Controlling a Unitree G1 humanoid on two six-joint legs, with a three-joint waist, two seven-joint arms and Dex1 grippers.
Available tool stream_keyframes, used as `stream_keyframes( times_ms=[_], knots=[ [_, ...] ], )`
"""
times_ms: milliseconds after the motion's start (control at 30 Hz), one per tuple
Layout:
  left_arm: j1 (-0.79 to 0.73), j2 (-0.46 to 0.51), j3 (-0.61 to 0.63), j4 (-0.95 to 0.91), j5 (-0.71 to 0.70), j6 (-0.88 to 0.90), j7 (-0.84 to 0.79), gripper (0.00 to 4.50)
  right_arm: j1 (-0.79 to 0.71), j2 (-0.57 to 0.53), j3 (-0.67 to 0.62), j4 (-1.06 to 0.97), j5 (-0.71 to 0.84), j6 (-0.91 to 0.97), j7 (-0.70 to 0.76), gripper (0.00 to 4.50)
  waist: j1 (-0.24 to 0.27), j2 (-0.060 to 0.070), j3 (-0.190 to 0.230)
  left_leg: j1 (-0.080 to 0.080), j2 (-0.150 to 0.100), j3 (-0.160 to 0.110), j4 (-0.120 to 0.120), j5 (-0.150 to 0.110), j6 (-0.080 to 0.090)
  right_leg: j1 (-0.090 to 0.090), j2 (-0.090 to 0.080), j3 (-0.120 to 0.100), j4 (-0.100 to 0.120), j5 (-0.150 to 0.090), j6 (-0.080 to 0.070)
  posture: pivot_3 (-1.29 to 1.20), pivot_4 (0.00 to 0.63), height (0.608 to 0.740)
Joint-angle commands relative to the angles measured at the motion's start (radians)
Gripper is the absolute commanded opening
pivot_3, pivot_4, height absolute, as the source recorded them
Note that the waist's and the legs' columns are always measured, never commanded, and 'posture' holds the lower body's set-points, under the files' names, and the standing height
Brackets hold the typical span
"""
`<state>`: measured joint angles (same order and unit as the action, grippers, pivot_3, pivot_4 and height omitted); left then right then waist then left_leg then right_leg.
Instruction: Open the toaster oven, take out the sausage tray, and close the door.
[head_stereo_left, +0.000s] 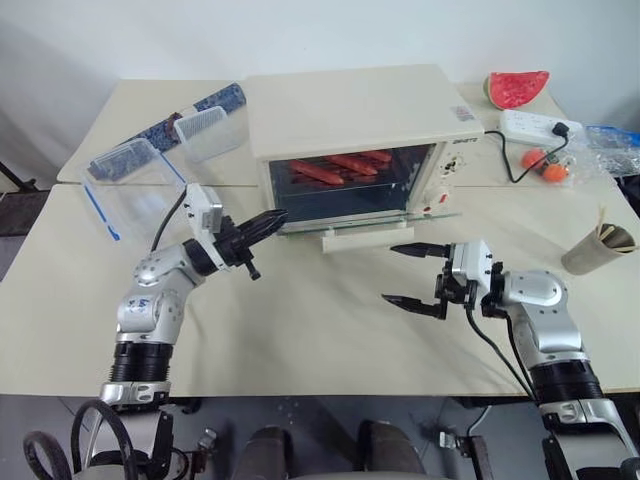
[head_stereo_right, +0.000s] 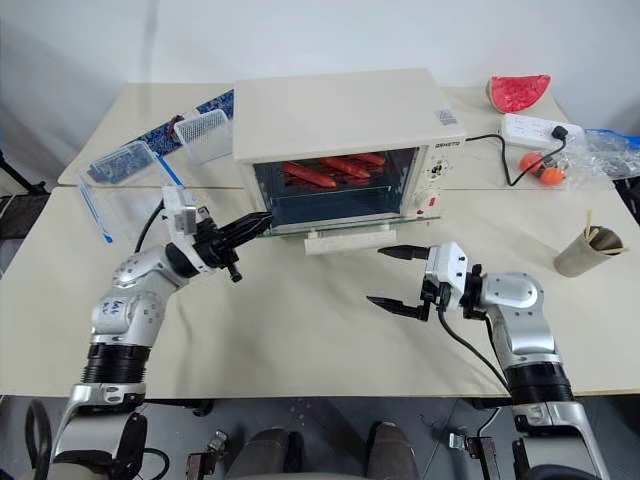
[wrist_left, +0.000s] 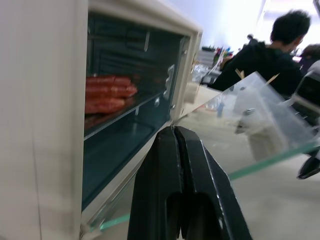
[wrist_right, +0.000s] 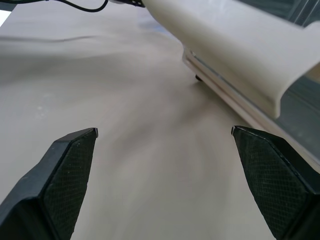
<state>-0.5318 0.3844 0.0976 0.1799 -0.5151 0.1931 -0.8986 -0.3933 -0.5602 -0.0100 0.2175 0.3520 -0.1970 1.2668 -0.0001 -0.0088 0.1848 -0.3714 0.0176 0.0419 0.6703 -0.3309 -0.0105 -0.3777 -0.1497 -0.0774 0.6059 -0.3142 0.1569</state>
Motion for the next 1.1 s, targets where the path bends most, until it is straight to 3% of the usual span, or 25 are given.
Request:
stream_keyframes(
  times_ms=[33, 333, 500, 633, 767, 1100],
  knots=[
    [0.025, -0.007, -0.022, -0.017, 0.016, -0.021, -0.035, 0.02, 0.085, -0.044, -0.063, -0.117, 0.031, 0.018, -0.041, 4.50, 0.003, 0.000, 0.000, 0.000, 0.000, 0.000, 0.000, 0.000, 0.000, 0.000, 0.000, 0.000, 0.000, 0.000, 0.000, 0.00, 0.150, 0.740],
    [0.124, 0.055, -0.063, -0.036, 0.066, -0.038, -0.130, 0.02, 0.431, -0.141, -0.281, -0.292, 0.038, 0.058, -0.189, 4.50, 0.022, 0.000, 0.000, 0.001, 0.000, 0.002, 0.002, 0.000, 0.001, 0.001, 0.000, 0.000, -0.002, 0.000, 0.000, 0.00, 0.150, 0.740],
    [0.151, 0.041, -0.057, -0.017, 0.062, -0.053, -0.122, 0.02, 0.481, -0.151, -0.348, -0.383, 0.031, 0.096, -0.282, 4.50, 0.022, 0.000, 0.000, 0.001, 0.000, 0.002, 0.004, 0.000, 0.001, 0.002, 0.000, 0.001, -0.001, 0.000, -0.001, 0.00, 0.150, 0.740],
    [0.179, 0.047, -0.059, -0.011, 0.075, -0.071, -0.128, 0.02, 0.380, -0.148, -0.306, -0.501, -0.122, 0.283, -0.531, 4.50, 0.017, 0.000, 0.000, 0.001, 0.001, 0.003, 0.006, 0.000, 0.001, 0.001, 0.000, 0.002, 0.001, 0.001, -0.001, 0.00, 0.150, 0.740],
    [0.220, 0.058, -0.042, -0.027, 0.069, -0.078, -0.128, 0.02, 0.193, -0.105, -0.126, -0.547, -0.188, 0.425, -0.592, 4.50, 0.012, 0.000, 0.000, 0.000, 0.002, 0.003, 0.006, 0.000, 0.001, 0.001, 0.000, 0.002, 0.001, 0.001, -0.002, 0.00, 0.150, 0.740],
    [0.336, 0.036, 0.028, -0.125, 0.025, -0.103, -0.051, 0.02, -0.197, 0.039, 0.152, -0.246, -0.406, 0.240, -0.657, 4.50, -0.001, 0.000, 0.000, -0.001, 0.002, 0.001, 0.007, -0.001, 0.002, 0.000, 0.000, 0.000, 0.002, 0.001, -0.002, 0.00, 0.150, 0.740]
  ],
)
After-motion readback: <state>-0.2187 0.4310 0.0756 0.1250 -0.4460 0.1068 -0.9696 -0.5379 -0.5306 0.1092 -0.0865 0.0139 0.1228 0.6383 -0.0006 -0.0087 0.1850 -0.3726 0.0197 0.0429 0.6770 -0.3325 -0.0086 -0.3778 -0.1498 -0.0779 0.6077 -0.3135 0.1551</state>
